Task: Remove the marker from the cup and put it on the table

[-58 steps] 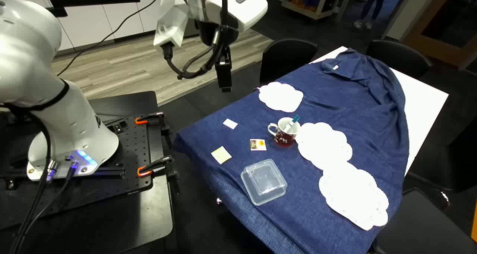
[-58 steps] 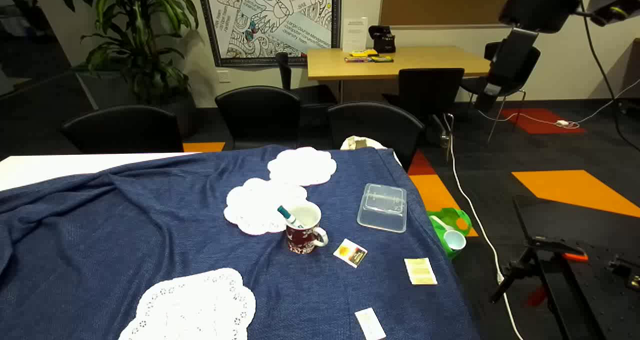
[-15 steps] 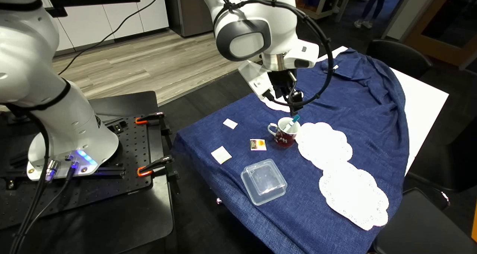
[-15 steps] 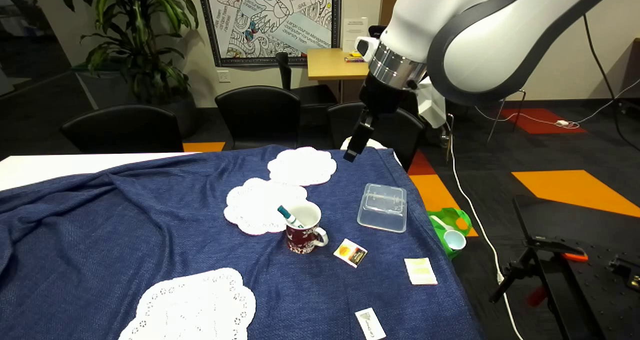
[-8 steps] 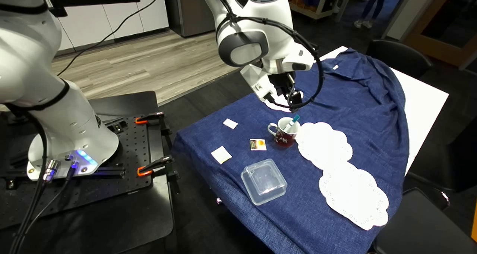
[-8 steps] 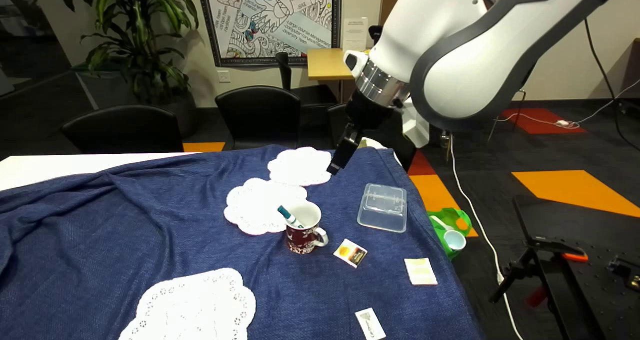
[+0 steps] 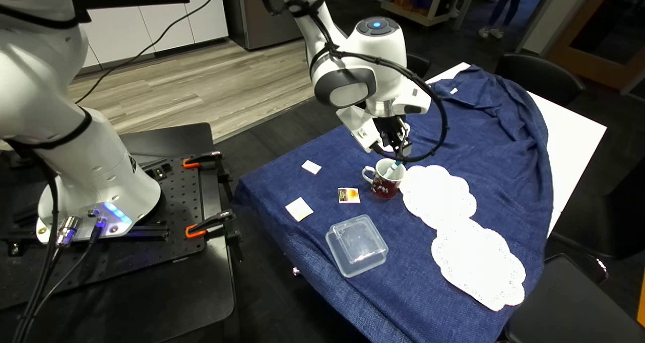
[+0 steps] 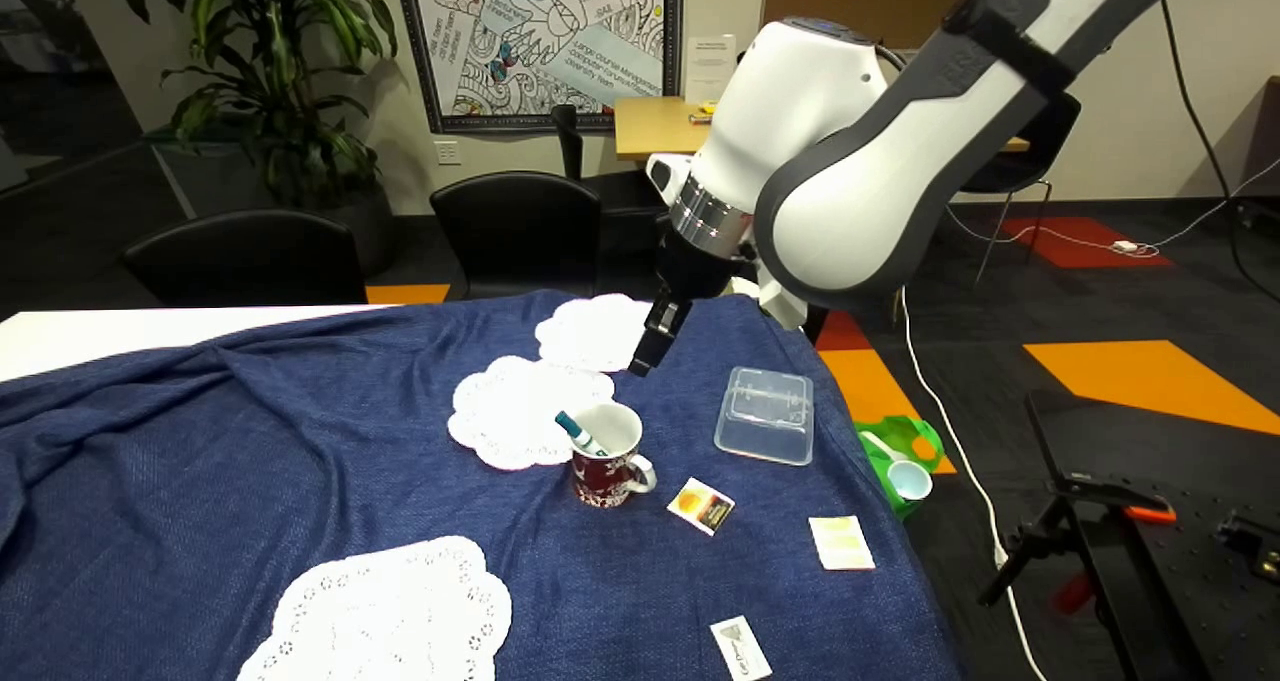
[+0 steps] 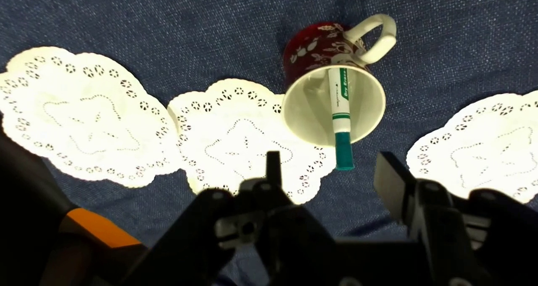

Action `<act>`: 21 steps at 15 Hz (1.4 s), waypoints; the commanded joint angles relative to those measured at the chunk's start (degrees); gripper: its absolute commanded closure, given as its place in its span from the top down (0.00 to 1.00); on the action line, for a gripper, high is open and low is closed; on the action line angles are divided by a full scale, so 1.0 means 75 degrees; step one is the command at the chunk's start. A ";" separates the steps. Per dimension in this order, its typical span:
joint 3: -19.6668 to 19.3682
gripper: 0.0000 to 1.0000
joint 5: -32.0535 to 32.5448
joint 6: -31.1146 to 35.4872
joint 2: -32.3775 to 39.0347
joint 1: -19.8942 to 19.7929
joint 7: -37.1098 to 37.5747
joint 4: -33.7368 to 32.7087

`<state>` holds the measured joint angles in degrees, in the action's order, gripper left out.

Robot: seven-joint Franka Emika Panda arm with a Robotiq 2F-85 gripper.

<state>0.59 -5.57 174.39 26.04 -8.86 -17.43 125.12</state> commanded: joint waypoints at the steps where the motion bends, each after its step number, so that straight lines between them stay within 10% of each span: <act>1: 0.0106 0.56 0.0562 -0.0241 0.0445 -0.0215 0.0093 -0.0559; 21: 0.0586 0.45 0.0847 -0.0678 0.2092 -0.0405 0.0121 -0.1966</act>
<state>3.71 -0.14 171.62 39.72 -10.73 -17.40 113.65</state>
